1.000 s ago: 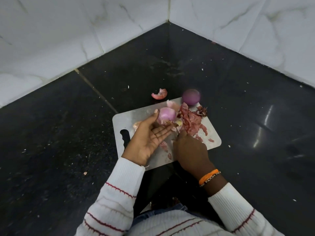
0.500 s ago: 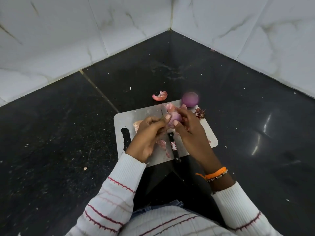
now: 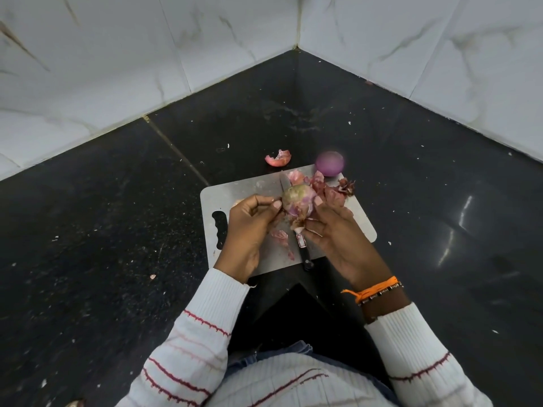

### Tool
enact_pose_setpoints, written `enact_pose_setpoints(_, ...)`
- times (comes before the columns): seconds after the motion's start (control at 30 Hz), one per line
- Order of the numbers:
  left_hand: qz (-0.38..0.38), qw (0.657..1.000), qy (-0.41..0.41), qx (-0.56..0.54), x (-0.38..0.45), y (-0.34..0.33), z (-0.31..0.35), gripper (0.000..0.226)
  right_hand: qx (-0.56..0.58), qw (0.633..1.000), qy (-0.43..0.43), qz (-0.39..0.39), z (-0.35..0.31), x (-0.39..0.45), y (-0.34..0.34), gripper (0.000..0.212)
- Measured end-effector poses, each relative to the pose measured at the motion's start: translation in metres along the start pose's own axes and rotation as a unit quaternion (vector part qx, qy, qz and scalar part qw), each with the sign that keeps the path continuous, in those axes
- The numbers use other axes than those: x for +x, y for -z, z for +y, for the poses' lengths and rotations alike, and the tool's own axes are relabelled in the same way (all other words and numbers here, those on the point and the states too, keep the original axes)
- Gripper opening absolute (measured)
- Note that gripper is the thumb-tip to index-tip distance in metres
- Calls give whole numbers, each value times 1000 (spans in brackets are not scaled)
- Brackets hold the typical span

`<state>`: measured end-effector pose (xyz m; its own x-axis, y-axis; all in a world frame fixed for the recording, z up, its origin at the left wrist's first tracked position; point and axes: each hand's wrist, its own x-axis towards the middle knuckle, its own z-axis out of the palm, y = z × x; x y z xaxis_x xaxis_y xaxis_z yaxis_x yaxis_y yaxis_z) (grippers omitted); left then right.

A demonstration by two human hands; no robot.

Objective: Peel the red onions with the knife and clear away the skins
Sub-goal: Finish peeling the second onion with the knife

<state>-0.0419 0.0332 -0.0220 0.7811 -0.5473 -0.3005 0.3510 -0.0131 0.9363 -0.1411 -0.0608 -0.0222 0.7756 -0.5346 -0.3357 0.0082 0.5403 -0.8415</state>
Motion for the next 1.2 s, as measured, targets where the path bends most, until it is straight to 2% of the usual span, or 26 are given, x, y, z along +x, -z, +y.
enact_pose_setpoints(0.13,21,997,-44,63,-3,0,-1,9,83,994,-64,10,2,-1,-2,23)
enact_pose_setpoints(0.27,-2,983,-144,111,-8,-2,3,22,176,979,-101,1,0,-5,-1,21)
enact_pose_setpoints(0.4,-35,945,-262,193,-8,-1,1,26,182,978,-100,-10,0,-7,-2,21)
enact_pose_setpoints(0.53,2,901,-350,255,-7,-1,-3,24,181,979,-97,-8,0,-7,-3,21)
enact_pose_setpoints(0.67,32,879,-398,260,-7,-2,-3,15,187,976,-106,-20,2,-7,-3,21)
enact_pose_setpoints(0.77,25,889,-379,255,-6,-1,-3,12,180,977,-108,-21,2,-8,-2,21)
enact_pose_setpoints(0.87,24,926,-307,220,-7,-3,-5,12,177,980,-88,-9,3,-9,-4,16)
enact_pose_setpoints(0.93,19,964,-203,169,-8,-5,-7,9,171,983,-64,5,4,-8,-6,15)
enact_pose_setpoints(1.0,-18,992,-74,100,-7,-5,-9,26,148,988,-33,21,5,-7,-6,13)
enact_pose_setpoints(1.07,-49,997,5,66,-4,-1,-12,46,137,990,-19,36,5,-6,-6,12)
enact_pose_setpoints(1.2,-53,994,2,100,-3,1,-12,53,152,987,-33,37,3,-4,-4,11)
